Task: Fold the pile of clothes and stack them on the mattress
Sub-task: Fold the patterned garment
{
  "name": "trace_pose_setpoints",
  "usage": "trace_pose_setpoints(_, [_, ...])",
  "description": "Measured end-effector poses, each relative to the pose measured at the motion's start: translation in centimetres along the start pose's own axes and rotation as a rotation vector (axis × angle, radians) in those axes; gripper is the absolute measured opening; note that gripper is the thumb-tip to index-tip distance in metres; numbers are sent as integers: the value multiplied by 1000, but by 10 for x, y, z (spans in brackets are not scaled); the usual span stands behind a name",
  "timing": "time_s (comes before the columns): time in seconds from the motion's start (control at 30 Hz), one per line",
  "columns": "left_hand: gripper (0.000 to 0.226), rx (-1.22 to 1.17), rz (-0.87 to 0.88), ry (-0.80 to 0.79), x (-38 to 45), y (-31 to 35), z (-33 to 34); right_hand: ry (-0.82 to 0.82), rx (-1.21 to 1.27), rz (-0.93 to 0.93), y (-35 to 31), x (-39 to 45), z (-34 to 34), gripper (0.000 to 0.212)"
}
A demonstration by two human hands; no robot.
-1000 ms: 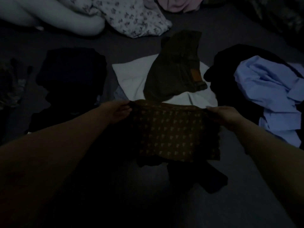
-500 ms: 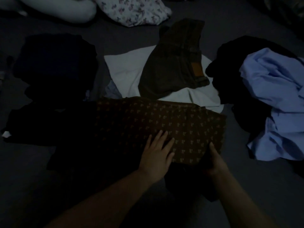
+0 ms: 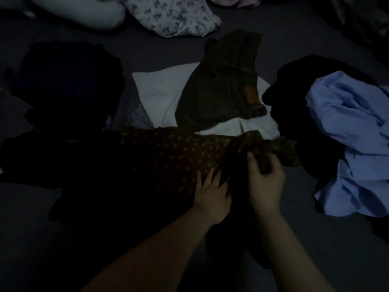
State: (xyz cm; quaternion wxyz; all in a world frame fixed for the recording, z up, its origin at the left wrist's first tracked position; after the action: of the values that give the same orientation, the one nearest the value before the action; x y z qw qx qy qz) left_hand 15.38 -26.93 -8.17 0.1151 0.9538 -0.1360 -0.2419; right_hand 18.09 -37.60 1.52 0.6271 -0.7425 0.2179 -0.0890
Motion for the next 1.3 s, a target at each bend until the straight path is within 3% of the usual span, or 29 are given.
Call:
trace_pose_setpoints(0.1, [62, -15, -2, 168, -17, -17, -16, -337, -344, -389, -12, -20, 73, 22])
trace_pose_setpoints(0.23, [56, -77, -121, 236, -56, -70, 12, -701, -506, -436, 33, -52, 134, 35])
trace_pose_setpoints(0.3, [54, -118, -175, 335, -73, -96, 12, -758, -550, -347, 56, -56, 136, 41])
trace_pose_setpoints(0.4, [50, -206, -302, 462, -82, -125, -4, -718, -603, -362, 64, -62, 125, 44])
trace_pose_setpoints(0.53, [65, -879, -581, 441, -78, -140, -18, -637, -686, -574, 46, -76, 111, 43])
trace_pose_setpoints(0.63, [82, -1286, -681, 408, -70, -128, -19, -805, -752, -650, 47, -93, 113, 30])
trace_pose_setpoints(0.67, [85, -1324, -693, 414, -70, -126, -20, -880, -753, -611, 51, -96, 113, 23])
trace_pose_setpoints(0.73, [81, -1344, -742, 454, -74, -131, -15, -941, -645, -355, 58, -93, 105, 18])
trace_pose_setpoints(0.77, [78, -1352, -764, 485, -78, -136, -12, -871, -537, -212, 59, -85, 97, 17])
trace_pose_setpoints(0.87, [71, -1316, -875, 550, -92, -158, 0, -427, -340, 107, 73, -45, 60, 8])
trace_pose_setpoints(0.93, [61, -1022, -911, 636, -103, -166, -12, -306, -408, 304, 89, -32, 48, 30])
trace_pose_setpoints(0.97, [55, -792, -839, 724, -108, -162, -31, -318, -431, 404, 98, -30, 49, 43])
trace_pose_setpoints(1.03, [47, -480, -518, 816, -104, -134, -60, -334, -389, 566, 109, -28, 55, 57])
trace_pose_setpoints(1.1, [48, -394, -251, 707, -90, -105, -58, -320, -314, 676, 117, -27, 61, 59])
trace_pose_setpoints(1.13, [50, -383, -211, 619, -84, -100, -47, -314, -288, 710, 121, -28, 63, 54])
trace_pose_setpoints(1.23, [71, -338, -274, 338, -67, -99, -14, -233, -256, 629, 113, -25, 57, 28])
trace_pose_setpoints(1.3, [81, -284, -272, 203, -61, -94, -2, -145, -191, 529, 94, -22, 41, 24])
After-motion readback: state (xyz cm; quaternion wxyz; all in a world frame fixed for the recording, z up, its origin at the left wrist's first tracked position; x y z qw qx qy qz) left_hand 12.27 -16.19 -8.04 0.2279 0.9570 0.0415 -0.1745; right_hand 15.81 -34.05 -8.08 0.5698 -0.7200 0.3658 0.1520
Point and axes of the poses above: each hand's wrist, its own x-axis towards the middle knuckle, its own z-axis out of the palm, y = z × x, the point moved 8 cm from there along x, towards the middle knuckle, and after that the axes turned 7 degrees about x, right-handed, at the moved point
